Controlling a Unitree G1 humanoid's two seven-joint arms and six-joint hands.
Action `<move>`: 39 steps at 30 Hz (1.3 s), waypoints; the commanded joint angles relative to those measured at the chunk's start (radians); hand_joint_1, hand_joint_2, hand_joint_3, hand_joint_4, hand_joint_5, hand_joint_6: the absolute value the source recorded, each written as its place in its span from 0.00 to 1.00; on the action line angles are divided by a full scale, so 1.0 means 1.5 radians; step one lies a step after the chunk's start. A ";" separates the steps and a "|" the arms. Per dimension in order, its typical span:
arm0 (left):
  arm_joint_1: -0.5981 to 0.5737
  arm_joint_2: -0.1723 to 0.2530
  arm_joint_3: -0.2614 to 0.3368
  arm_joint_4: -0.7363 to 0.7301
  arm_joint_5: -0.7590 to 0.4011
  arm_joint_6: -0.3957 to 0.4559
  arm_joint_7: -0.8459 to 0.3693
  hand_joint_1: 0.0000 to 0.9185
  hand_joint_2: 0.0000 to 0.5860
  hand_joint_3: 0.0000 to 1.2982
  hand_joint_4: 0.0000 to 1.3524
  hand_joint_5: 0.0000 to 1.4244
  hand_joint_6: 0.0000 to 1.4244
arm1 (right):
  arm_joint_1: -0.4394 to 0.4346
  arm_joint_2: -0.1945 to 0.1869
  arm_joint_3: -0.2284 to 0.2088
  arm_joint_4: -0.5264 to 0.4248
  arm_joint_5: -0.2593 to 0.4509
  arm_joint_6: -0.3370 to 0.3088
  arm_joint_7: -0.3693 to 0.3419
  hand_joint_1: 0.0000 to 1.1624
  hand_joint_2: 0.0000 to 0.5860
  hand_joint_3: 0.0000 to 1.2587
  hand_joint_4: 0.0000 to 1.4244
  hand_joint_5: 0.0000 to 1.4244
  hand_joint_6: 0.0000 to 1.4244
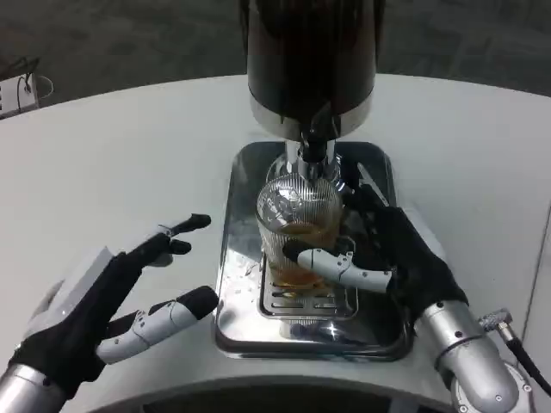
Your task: Grasp the cup under the faucet to collect the drink, then remove the cup.
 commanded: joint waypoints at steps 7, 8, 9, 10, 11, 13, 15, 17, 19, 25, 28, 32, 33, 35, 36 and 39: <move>0.003 0.020 -0.015 0.013 0.006 0.015 -0.004 0.00 0.07 0.16 0.10 0.16 0.18 | 0.015 0.005 0.008 -0.014 0.008 -0.024 0.005 0.71 0.33 0.00 0.04 0.07 0.08; 0.003 0.021 -0.016 0.013 0.005 0.016 -0.005 0.00 0.07 0.16 0.10 0.16 0.18 | 0.016 0.006 0.008 -0.015 0.007 -0.024 0.004 0.71 0.33 0.00 0.04 0.07 0.08; 0.003 0.023 -0.017 0.013 0.004 0.017 -0.004 0.00 0.07 0.16 0.10 0.16 0.18 | 0.018 0.006 0.008 -0.017 0.007 -0.025 0.003 0.71 0.33 0.00 0.04 0.07 0.08; 0.003 0.025 -0.019 0.013 0.004 0.017 -0.005 0.00 0.07 0.16 0.10 0.16 0.18 | 0.021 0.007 0.009 -0.021 0.005 -0.027 0.002 0.71 0.33 0.00 0.04 0.07 0.08; 0.003 0.027 -0.020 0.013 0.003 0.018 -0.005 0.00 0.07 0.16 0.10 0.16 0.18 | 0.022 0.008 0.010 -0.023 0.004 -0.028 0.000 0.71 0.33 0.00 0.04 0.07 0.08; 0.002 0.029 -0.021 0.013 0.002 0.020 -0.005 0.00 0.07 0.16 0.10 0.16 0.18 | 0.027 0.009 0.011 -0.028 0.002 -0.032 -0.003 0.71 0.33 0.00 0.04 0.08 0.08; 0.003 0.031 -0.022 0.011 0.002 0.022 -0.006 0.00 0.07 0.16 0.10 0.16 0.18 | 0.030 0.010 0.012 -0.031 -0.001 -0.035 -0.006 0.71 0.33 0.00 0.05 0.08 0.08; 0.005 0.033 -0.024 0.008 0.001 0.026 -0.008 0.00 0.07 0.16 0.10 0.16 0.18 | 0.035 0.009 0.016 -0.034 -0.010 -0.044 -0.013 0.71 0.33 0.00 0.05 0.08 0.08; 0.007 0.034 -0.026 0.006 0.001 0.028 -0.010 0.00 0.07 0.16 0.11 0.16 0.18 | 0.038 0.010 0.019 -0.035 -0.015 -0.050 -0.020 0.71 0.33 0.00 0.05 0.09 0.08; 0.012 0.037 -0.027 -0.001 0.001 0.036 -0.014 0.00 0.07 0.16 0.11 0.16 0.18 | 0.040 0.022 0.029 -0.026 -0.032 -0.062 -0.046 0.71 0.33 0.00 0.05 0.09 0.08; 0.015 0.039 -0.026 -0.005 0.001 0.038 -0.016 0.00 0.06 0.16 0.11 0.16 0.18 | 0.038 0.029 0.035 -0.016 -0.038 -0.067 -0.060 0.71 0.33 0.00 0.05 0.09 0.07; 0.020 0.044 -0.025 -0.013 -0.001 0.042 -0.019 0.00 0.06 0.16 0.11 0.16 0.18 | 0.033 0.041 0.040 0.001 -0.047 -0.074 -0.079 0.71 0.33 0.00 0.05 0.09 0.07; 0.022 0.045 -0.024 -0.015 -0.002 0.044 -0.021 0.00 0.06 0.16 0.11 0.16 0.18 | 0.032 0.042 0.040 0.004 -0.049 -0.075 -0.083 0.71 0.33 0.00 0.05 0.09 0.07; 0.024 0.048 -0.023 -0.019 -0.004 0.046 -0.023 0.00 0.06 0.16 0.11 0.16 0.18 | 0.029 0.049 0.040 0.013 -0.051 -0.076 -0.093 0.71 0.33 0.00 0.05 0.09 0.07; 0.026 0.049 -0.023 -0.021 -0.005 0.047 -0.024 0.00 0.06 0.16 0.11 0.16 0.18 | 0.028 0.051 0.040 0.016 -0.052 -0.077 -0.097 0.71 0.33 0.00 0.05 0.09 0.07; 0.029 0.053 -0.022 -0.025 -0.006 0.048 -0.026 0.00 0.05 0.16 0.11 0.16 0.17 | 0.024 0.058 0.040 0.026 -0.058 -0.078 -0.110 0.71 0.33 0.00 0.05 0.09 0.07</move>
